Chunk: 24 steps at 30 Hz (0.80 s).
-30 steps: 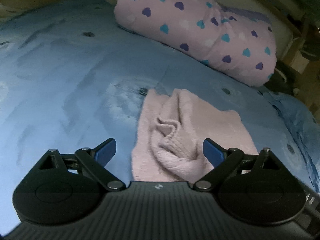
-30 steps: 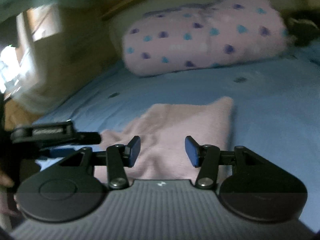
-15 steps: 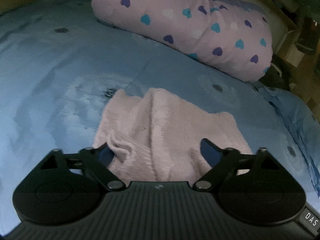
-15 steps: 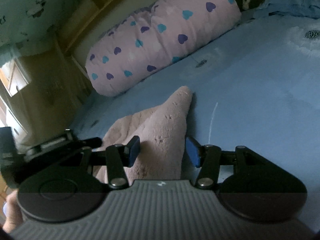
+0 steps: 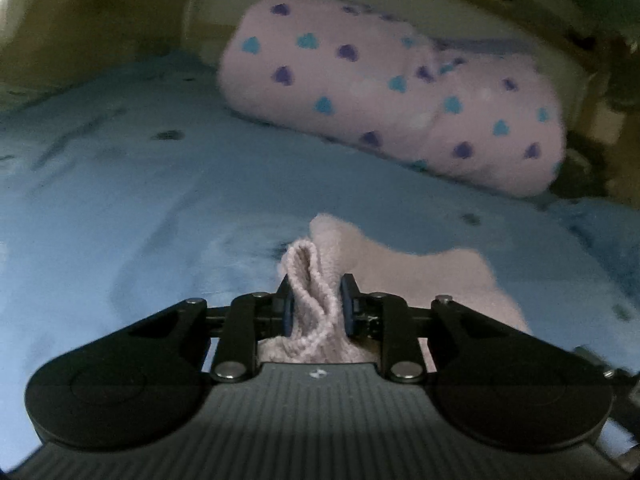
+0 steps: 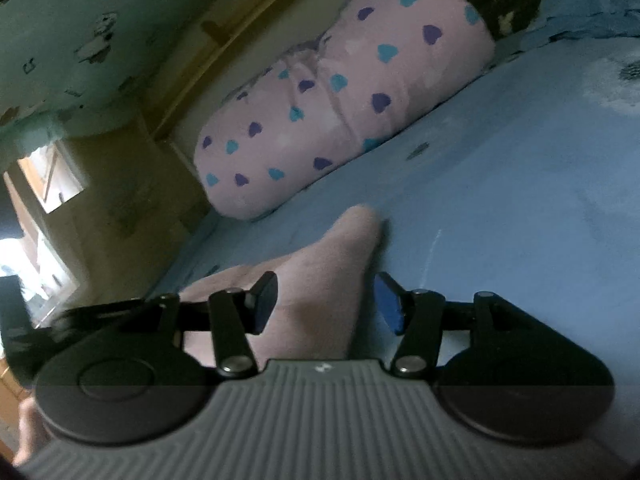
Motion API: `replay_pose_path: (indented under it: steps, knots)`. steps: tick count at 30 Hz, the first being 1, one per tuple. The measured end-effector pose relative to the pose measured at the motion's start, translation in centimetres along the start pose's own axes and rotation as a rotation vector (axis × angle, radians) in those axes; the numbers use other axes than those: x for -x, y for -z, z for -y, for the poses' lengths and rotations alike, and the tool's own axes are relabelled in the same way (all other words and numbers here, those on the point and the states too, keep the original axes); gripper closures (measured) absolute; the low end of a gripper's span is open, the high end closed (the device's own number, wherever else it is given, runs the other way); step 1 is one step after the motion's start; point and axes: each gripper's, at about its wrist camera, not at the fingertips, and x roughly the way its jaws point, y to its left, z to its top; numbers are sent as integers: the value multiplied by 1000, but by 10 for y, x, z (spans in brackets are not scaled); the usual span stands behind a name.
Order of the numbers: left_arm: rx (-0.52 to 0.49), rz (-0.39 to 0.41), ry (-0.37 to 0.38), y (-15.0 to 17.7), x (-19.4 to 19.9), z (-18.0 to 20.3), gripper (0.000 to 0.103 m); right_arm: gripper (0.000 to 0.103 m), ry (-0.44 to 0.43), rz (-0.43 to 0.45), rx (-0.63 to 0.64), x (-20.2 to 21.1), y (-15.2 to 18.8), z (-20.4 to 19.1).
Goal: Fold small clothes
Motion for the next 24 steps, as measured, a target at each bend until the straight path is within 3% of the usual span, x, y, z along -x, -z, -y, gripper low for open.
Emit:
replay_pose_path:
  steps: [2,3,6,11,14,16,17,18,21,24]
  knots:
    - [-25,-59,-10,8,-7,-8,73,46,12,-10,-5,-2,1,1]
    - [-13,-73,-9,14,-10,-13,66,46,12,-21,-5,-4,3,1]
    - [6,-65,-17,14,-10,-22,50,46,-4,-53,32,-9,9,-6]
    - [13,7,43,-12,-9,-22,26,46,-12,-83,113,-11,18,-18]
    - [-5,-11,27,-22,-29,-12,25,46,-14,-82,107,-10,18,-17]
    - [-1,-59,25,-23,-48,-8,28,46,-17,-86,90,-9,17,-15]
    - [-3,-75,15,-21,-54,-5,43,46,-17,-87,83,-9,17,-14]
    - [-15,-96,-17,-20,-62,-2,70,46,-16,-87,81,-9,16,-14]
    - [-28,-98,-92,-14,-77,-1,77,46,-15,-86,86,-8,17,-15]
    - [-7,-89,-156,-11,-84,-11,77,46,-20,-86,88,-9,17,-16]
